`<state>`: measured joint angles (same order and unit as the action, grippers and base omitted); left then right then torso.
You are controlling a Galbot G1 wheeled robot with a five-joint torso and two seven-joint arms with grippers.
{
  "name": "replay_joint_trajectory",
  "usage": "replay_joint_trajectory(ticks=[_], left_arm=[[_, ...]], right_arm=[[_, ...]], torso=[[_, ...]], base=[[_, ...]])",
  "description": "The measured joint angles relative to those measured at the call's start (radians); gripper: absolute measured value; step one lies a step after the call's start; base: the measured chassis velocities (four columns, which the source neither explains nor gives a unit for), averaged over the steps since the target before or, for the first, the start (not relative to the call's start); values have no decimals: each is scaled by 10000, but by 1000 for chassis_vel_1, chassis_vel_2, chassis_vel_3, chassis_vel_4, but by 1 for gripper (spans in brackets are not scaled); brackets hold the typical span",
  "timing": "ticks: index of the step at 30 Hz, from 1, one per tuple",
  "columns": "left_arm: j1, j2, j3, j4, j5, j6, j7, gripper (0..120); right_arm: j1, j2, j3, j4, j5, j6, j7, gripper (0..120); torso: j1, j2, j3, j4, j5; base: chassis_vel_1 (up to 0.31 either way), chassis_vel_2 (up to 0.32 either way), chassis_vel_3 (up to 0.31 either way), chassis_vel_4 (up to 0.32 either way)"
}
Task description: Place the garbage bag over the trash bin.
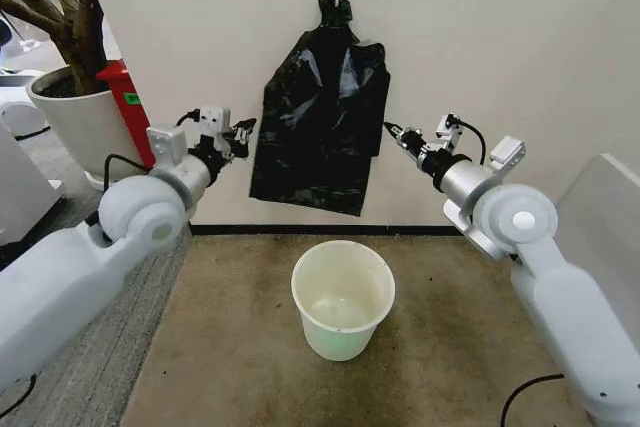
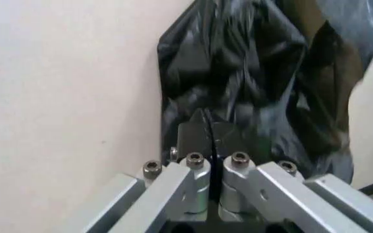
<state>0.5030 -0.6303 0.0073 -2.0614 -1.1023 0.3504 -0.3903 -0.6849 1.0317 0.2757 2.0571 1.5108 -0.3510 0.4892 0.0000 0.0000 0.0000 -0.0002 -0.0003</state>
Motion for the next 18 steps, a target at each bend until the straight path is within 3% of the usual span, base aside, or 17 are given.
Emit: replay_joint_trajectory(ticks=[5,8,11,18], left_arm=[[-502,1,170,-202,385,24,-166,0],[-1151,-2,503,-461,1188,518,-225,0],[-1410,18,635,-546,1857,760,-54,1],[-1701,146,1101,-484,3766,1210,619,26]], right_arm=[[516,-185,-622,32,-2571,-172,-422,0],[1104,-65,-1370,-48,-4633,-256,-430,8],[1413,120,-1739,-7,-5156,-460,-220,14],[2102,652,-2662,128,-5290,-996,1127,37]], torso=[[0,0,0,0,0],[0,-1,0,-1,2],[0,-1,1,0,1],[0,-2,0,4,0]], base=[[0,0,0,0],[0,0,0,0],[0,0,0,0],[0,0,0,0]])
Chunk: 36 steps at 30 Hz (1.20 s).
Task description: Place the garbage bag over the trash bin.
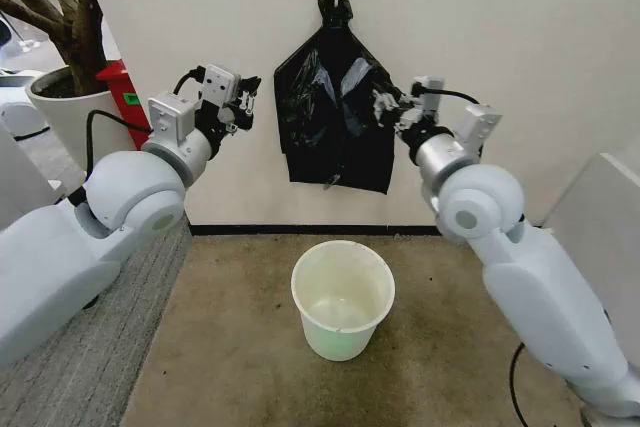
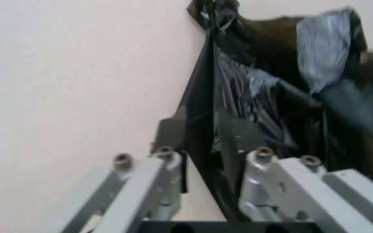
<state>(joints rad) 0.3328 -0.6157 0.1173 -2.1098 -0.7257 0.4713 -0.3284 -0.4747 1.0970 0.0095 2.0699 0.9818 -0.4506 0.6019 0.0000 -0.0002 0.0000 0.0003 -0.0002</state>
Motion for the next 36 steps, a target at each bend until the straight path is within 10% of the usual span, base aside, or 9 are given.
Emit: replay_joint_trajectory(ticks=[15,36], left_arm=[[52,-162,17,271,1255,77,577,93],[737,-19,-687,84,1400,-148,1195,100]], right_arm=[[2222,1470,-1101,-1762,2008,350,3919,99],[2800,2761,-1397,-4247,769,503,4659,88]], torso=[[1,0,0,-3,1],[1,1,0,-3,3]], base=[[0,0,0,0],[0,0,0,0]])
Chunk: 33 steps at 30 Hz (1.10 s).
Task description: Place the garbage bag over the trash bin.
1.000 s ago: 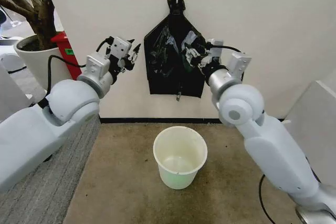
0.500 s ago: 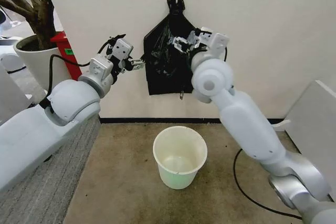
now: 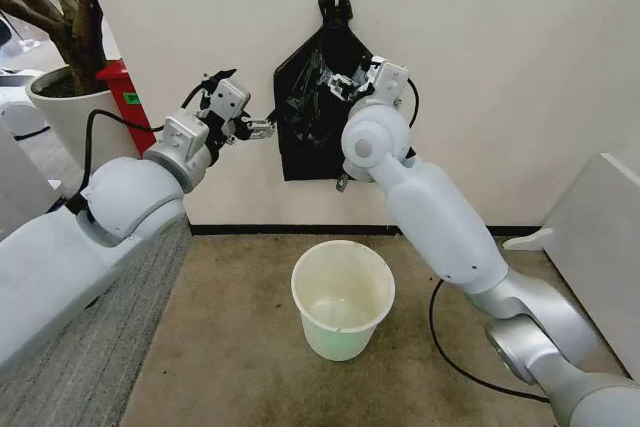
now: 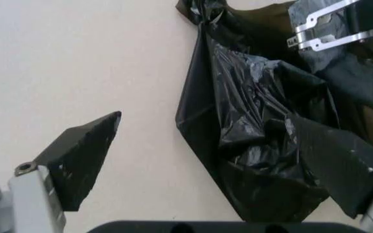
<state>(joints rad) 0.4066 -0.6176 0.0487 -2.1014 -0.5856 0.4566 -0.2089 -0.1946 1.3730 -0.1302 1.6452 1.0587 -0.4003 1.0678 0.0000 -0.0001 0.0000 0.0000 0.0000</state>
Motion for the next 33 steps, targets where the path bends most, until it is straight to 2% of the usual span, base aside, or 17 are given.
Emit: replay_joint_trajectory(ticks=[2,4,8,11,14,19,22,24,33], left_arm=[[19,-36,-2,29,48,-2,40,100],[19,-58,-2,44,63,-2,47,100],[-13,-188,68,142,136,-3,69,100],[-102,-302,185,211,185,0,71,100],[-145,-353,251,226,196,46,69,100],[-288,-678,614,347,414,470,-76,100],[-390,-839,782,422,471,647,-289,100],[-687,-1133,1093,593,492,854,-670,100],[-2025,-2335,2511,1582,485,1294,-1559,100]], right_arm=[[0,-56,-2,0,17,39,-19,79],[0,-75,-1,1,32,50,-27,75],[-12,-161,50,-4,76,96,-101,61],[-44,-250,116,-23,89,147,-190,45],[-58,-325,137,11,90,150,-240,39],[-43,-564,162,501,382,84,-416,17],[-14,-643,166,705,589,-7,-473,12],[24,-751,167,961,968,-114,-499,0],[92,-915,216,1329,1512,-176,-657,0]], torso=[[0,1,-1,-1,0],[0,1,-1,0,0],[0,1,-1,0,-1],[0,2,-1,-1,1],[0,2,-1,0,1],[0,1,-1,0,1],[0,2,-1,1,-1],[0,1,-1,1,1],[0,2,0,-2,3]], base=[[0,0,0,0],[0,0,0,0],[0,0,0,0],[0,0,0,0],[0,0,0,0],[0,0,0,0],[0,0,0,0],[0,0,0,0],[0,0,0,0]])
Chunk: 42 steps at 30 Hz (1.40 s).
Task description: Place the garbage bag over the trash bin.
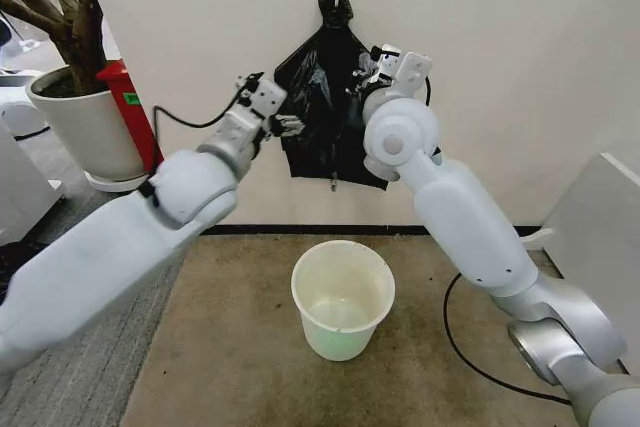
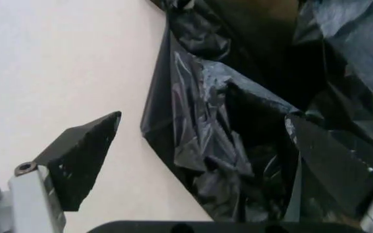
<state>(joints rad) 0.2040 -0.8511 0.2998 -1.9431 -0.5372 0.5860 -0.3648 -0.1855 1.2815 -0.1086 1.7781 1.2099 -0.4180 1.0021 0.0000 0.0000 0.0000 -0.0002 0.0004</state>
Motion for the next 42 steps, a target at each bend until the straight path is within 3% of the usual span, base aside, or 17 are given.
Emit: replay_joint_trajectory(ticks=[7,14,28,33,42], left_arm=[[-642,-760,909,1191,452,-45,-180,100],[-828,-1153,1311,1830,809,-227,-24,100],[-818,-1165,1602,1480,1103,-318,379,100],[-818,-1370,1608,1990,1305,-319,260,100],[-796,-1411,1553,2181,1475,-302,-57,100]], right_arm=[[86,27,154,65,228,40,-73,0],[139,35,230,72,239,120,-186,0],[160,337,224,-134,145,214,-316,0],[161,304,222,-124,148,242,-317,0],[55,174,296,-119,148,244,-304,0]], torso=[[0,0,0,1,-3],[0,0,1,0,-2],[-1,0,0,3,-3],[-1,-1,1,2,-4],[-1,0,0,1,-3]], base=[[0,0,0,0],[0,0,0,0],[0,0,0,0],[0,0,0,0],[0,0,0,0]])
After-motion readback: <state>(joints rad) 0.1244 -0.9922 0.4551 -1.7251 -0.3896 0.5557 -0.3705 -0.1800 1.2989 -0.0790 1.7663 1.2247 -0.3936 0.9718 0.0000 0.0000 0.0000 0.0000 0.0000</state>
